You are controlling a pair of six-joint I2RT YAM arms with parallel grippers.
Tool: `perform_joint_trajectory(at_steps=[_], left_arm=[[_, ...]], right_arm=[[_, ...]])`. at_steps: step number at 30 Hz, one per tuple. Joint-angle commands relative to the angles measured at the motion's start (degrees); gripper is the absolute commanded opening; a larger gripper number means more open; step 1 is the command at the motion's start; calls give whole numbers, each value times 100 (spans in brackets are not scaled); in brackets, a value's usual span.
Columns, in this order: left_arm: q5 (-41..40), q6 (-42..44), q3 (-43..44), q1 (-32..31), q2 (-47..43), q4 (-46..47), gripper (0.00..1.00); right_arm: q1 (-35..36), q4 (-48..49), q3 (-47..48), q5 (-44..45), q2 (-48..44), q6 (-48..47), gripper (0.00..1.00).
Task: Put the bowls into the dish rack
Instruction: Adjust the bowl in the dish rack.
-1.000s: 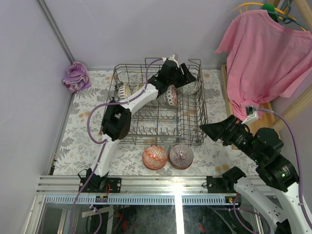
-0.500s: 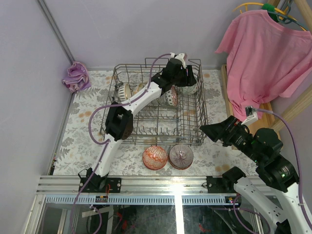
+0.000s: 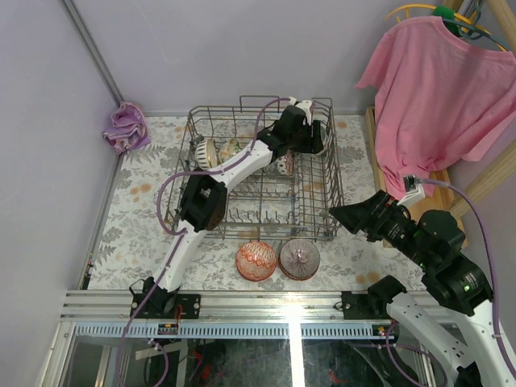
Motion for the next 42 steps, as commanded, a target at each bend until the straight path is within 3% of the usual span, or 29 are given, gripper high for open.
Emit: perform_joint_trajectory(at_steps=[1, 15, 18, 21, 24, 28, 32, 37, 42], left_arm=[[124, 163, 200, -40, 90, 272, 56], [211, 205, 353, -67, 386, 506, 47], [231, 143, 382, -67, 387, 587, 30], [246, 4, 408, -55, 365, 649, 1], [399, -156, 264, -11, 234, 842, 0], [609, -353, -443, 93, -231, 1498, 0], [1275, -1169, -1169, 426, -573, 2394, 0], [2237, -2693, -2252, 894, -759, 4444, 0], [2740, -4093, -2791, 1159, -566, 6334, 0]], right_arm=[[-24, 97, -22, -94, 91, -57, 99], [-24, 63, -100, -19, 76, -88, 100], [-25, 53, -117, -1, 61, -76, 99], [-17, 46, -134, 14, 58, -72, 100], [-25, 31, -122, 21, 59, -67, 99], [-25, 9, -128, 32, 50, -55, 99], [-24, 47, -141, 9, 69, -31, 99], [-25, 162, -200, -58, 117, 34, 99], [-24, 259, -282, -110, 124, 103, 100]])
